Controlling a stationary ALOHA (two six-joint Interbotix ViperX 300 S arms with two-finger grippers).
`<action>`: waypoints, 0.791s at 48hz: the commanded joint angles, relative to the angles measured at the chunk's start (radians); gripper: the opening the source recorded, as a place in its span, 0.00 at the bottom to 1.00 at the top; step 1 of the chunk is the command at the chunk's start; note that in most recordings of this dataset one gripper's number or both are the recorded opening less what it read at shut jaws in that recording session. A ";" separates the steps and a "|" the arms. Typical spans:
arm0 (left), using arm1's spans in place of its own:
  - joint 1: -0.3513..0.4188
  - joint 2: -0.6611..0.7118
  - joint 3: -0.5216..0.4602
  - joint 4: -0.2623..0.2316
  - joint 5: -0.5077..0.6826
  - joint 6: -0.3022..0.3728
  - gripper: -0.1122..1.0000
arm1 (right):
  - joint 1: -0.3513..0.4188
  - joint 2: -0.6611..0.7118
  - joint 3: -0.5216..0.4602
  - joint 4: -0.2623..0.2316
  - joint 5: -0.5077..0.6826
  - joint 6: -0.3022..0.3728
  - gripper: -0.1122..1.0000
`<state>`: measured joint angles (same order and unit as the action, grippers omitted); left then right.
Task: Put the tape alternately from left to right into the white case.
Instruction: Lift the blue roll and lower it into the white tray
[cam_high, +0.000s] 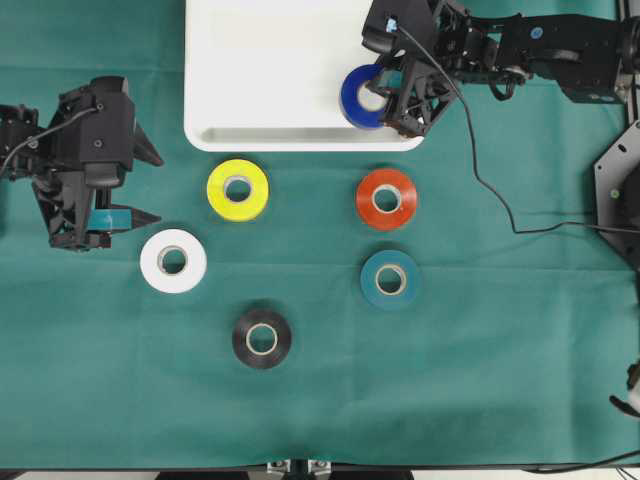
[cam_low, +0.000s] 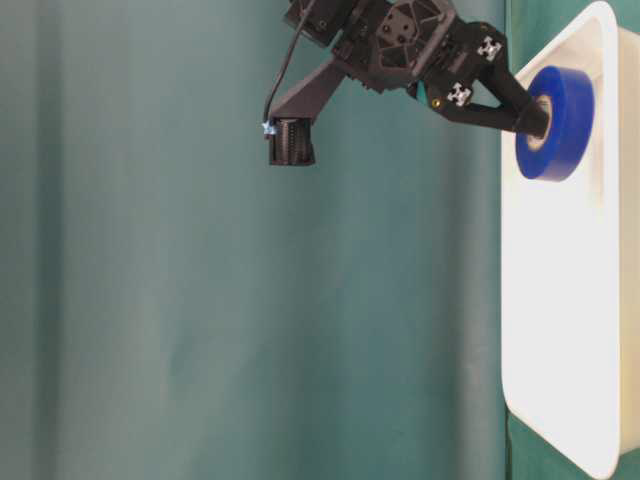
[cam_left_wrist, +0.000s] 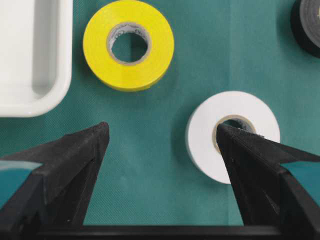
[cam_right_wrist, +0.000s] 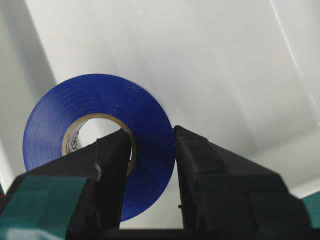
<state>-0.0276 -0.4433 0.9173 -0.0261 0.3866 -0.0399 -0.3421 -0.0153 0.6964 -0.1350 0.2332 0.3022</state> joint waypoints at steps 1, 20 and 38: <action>0.000 -0.008 -0.011 -0.003 -0.008 -0.002 0.83 | -0.006 -0.011 -0.009 -0.003 -0.009 0.000 0.37; 0.000 -0.008 -0.012 -0.002 -0.008 -0.002 0.83 | -0.008 -0.012 -0.017 -0.003 -0.012 -0.005 0.37; 0.000 -0.008 -0.014 -0.003 -0.008 0.000 0.83 | -0.008 -0.012 -0.018 -0.006 -0.015 -0.005 0.91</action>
<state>-0.0276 -0.4433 0.9189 -0.0276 0.3866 -0.0399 -0.3467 -0.0153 0.6980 -0.1381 0.2270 0.2976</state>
